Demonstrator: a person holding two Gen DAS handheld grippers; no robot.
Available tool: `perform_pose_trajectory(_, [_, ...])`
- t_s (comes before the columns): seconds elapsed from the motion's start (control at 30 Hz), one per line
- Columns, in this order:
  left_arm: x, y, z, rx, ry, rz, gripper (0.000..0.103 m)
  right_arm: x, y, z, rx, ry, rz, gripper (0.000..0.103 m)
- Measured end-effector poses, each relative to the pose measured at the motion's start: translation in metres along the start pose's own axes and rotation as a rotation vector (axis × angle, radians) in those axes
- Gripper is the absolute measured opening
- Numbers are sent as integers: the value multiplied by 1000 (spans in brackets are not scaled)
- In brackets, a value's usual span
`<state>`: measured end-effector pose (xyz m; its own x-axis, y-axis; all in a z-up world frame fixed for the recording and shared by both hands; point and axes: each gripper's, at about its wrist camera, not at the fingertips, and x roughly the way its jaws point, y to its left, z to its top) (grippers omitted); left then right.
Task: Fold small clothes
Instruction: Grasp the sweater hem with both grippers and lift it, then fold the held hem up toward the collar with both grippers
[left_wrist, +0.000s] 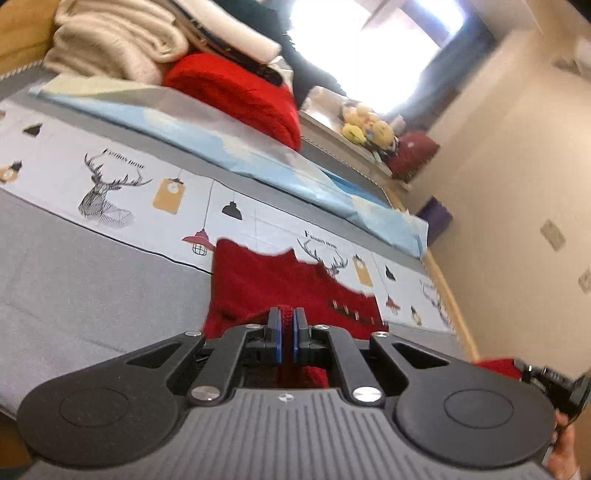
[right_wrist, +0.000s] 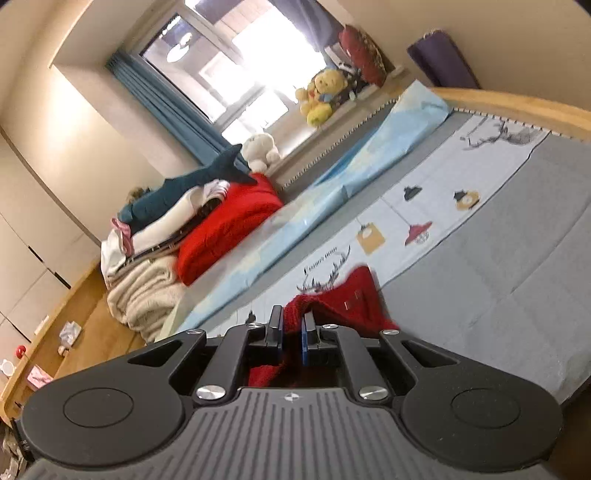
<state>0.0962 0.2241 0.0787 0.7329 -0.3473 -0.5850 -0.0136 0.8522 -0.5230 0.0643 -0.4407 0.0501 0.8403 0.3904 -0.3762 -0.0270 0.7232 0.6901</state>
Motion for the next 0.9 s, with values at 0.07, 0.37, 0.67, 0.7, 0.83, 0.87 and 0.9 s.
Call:
perform_pose_trajectory(0.07, [19,7,14,5,17,23,5,12,-2,9,2,2,1,8])
perform_pose_trajectory(0.37, [173,59,59,-8,163,170,5,182,-48,41,14,127,-247,8])
perform_pose_trajectory(0.67, [242,79,57,-56,242,274,10,253,-73,14,-1,205,-339,10])
perform_pose_trajectory(0.7, [243,84,56,-70,246,287,10,255,-73,14,-3,198,-339,11])
perform_pose_trajectory(0.83, [230,95,59,-101,223,284,25,249,-84,16,22,158,-386,23])
perform_pose_trajectory(0.87, [225,99,57,-105,220,285,29,244,-87,18,15,149,-400,23])
perform_pose_trajectory(0.9, [222,102,55,-105,225,289,29,239,-89,20,4,150,-408,23])
